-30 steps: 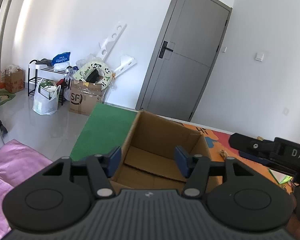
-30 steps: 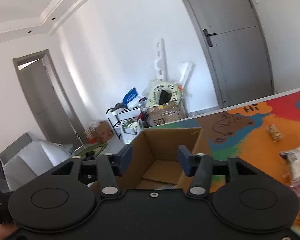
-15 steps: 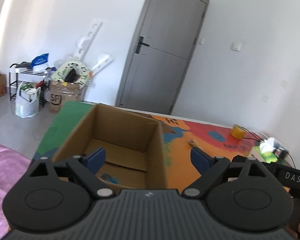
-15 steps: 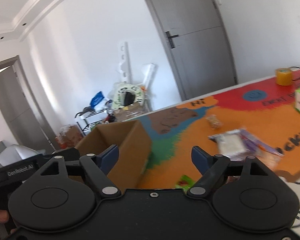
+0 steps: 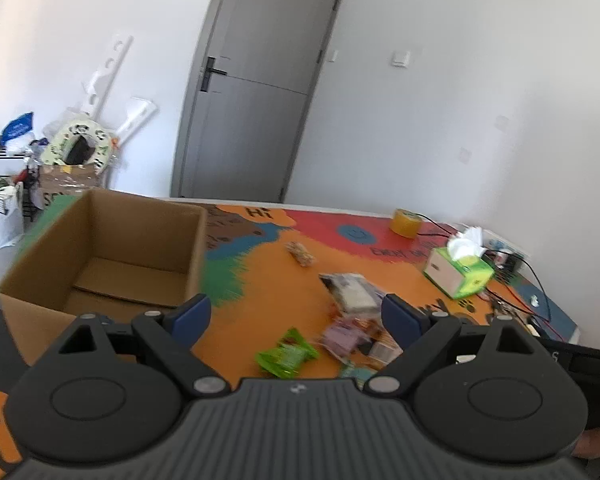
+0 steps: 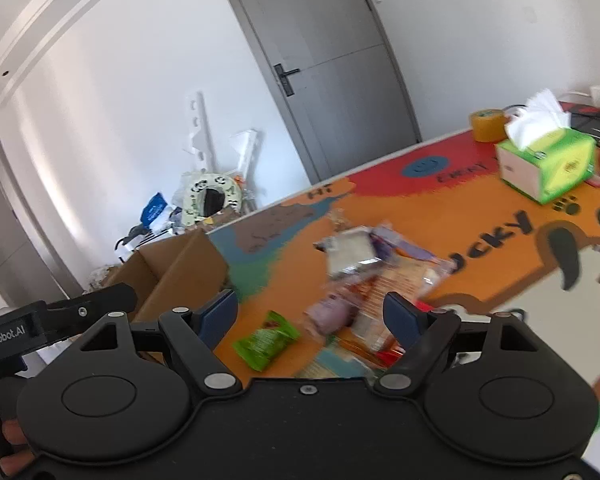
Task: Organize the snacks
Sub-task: 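Move both open tools back to the snack pile, then grasp a dark green snack bag with the right tool while the left grasps a light green bag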
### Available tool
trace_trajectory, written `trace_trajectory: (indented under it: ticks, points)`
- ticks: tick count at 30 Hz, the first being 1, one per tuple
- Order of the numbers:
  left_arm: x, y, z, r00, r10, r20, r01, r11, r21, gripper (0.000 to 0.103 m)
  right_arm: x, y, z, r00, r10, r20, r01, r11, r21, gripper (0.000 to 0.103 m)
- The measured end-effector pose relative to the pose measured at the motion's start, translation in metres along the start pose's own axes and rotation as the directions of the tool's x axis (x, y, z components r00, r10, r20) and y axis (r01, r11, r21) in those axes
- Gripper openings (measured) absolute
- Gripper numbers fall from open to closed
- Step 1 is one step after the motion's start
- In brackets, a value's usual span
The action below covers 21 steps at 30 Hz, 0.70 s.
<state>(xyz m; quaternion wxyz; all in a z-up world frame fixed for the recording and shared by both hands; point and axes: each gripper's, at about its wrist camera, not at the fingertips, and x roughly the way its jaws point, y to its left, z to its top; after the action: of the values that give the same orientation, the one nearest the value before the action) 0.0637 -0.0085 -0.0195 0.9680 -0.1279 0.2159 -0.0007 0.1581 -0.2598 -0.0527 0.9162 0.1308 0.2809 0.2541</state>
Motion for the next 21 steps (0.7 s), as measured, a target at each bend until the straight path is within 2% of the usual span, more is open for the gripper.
trace_trajectory:
  ticks: [10,16,21]
  points:
    - [0.014,-0.023,-0.015,0.998,-0.042,-0.039,0.043,0.999,0.015,0.089,-0.013,-0.036,-0.01,0.999,-0.044,-0.017,0.045,0.997,0.055,0.078]
    - [0.028,-0.026,-0.021,0.996,-0.045,-0.072,0.047,0.999,0.019,0.079,-0.008,-0.045,-0.016,0.999,-0.033,-0.042,0.036,0.997,0.075,0.072]
    - [0.046,-0.025,-0.029,0.994,-0.031,-0.107,0.033,0.999,0.016,0.071,0.001,-0.047,-0.023,0.996,-0.039,-0.077,0.044,0.997,0.064,0.072]
